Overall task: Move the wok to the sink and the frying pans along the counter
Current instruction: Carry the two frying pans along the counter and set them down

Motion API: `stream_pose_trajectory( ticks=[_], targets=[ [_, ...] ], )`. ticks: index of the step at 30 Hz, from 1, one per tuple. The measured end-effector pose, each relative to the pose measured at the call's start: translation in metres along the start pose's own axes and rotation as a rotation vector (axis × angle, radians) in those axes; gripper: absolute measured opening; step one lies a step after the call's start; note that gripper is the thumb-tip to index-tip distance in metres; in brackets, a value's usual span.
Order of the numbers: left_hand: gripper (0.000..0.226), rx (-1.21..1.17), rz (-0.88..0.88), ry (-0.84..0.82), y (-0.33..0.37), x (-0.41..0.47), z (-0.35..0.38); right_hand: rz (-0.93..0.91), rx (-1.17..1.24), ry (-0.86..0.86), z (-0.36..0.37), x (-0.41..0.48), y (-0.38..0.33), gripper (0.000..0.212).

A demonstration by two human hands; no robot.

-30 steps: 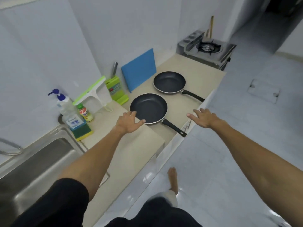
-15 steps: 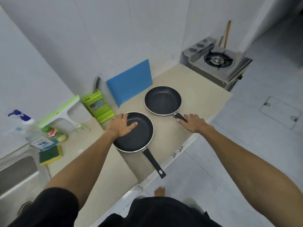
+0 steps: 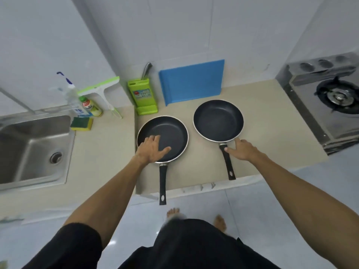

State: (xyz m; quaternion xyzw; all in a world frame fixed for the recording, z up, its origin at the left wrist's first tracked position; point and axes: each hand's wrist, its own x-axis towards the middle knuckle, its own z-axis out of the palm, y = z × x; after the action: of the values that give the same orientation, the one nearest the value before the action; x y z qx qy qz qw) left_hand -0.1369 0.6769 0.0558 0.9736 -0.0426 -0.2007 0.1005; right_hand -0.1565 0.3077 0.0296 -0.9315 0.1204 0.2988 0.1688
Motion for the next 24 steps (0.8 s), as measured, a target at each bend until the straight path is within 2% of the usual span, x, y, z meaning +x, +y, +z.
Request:
stream_pose_trajectory(
  ticks=[8, 13, 16, 20, 22, 24],
  targets=[
    [0.077, -0.129, -0.201, 0.011, 0.008, -0.042, 0.038, -0.102, -0.01, -0.052, 0.0, 0.025, 0.013, 0.07],
    [0.066, -0.289, -0.315, 0.028, 0.005, -0.043, 0.056, -0.038, 0.071, -0.082, 0.018, 0.035, 0.015, 0.072],
    [0.066, -0.387, -0.404, 0.002, -0.003, -0.042, 0.075, 0.094, 0.194, -0.112, 0.038, 0.04, 0.02, 0.069],
    [0.072, -0.517, -0.533, -0.127, -0.021, -0.032, 0.11, 0.192, 0.38, -0.166, 0.064, 0.055, 0.029, 0.074],
    [0.07, -0.709, -0.584, -0.173, -0.028, -0.028, 0.125, 0.239, 0.53, -0.202, 0.074, 0.064, 0.031, 0.073],
    [0.063, -0.934, -0.647, -0.202, -0.029, -0.026, 0.137, 0.269, 0.677, -0.226, 0.081, 0.074, 0.032, 0.06]
  ],
)
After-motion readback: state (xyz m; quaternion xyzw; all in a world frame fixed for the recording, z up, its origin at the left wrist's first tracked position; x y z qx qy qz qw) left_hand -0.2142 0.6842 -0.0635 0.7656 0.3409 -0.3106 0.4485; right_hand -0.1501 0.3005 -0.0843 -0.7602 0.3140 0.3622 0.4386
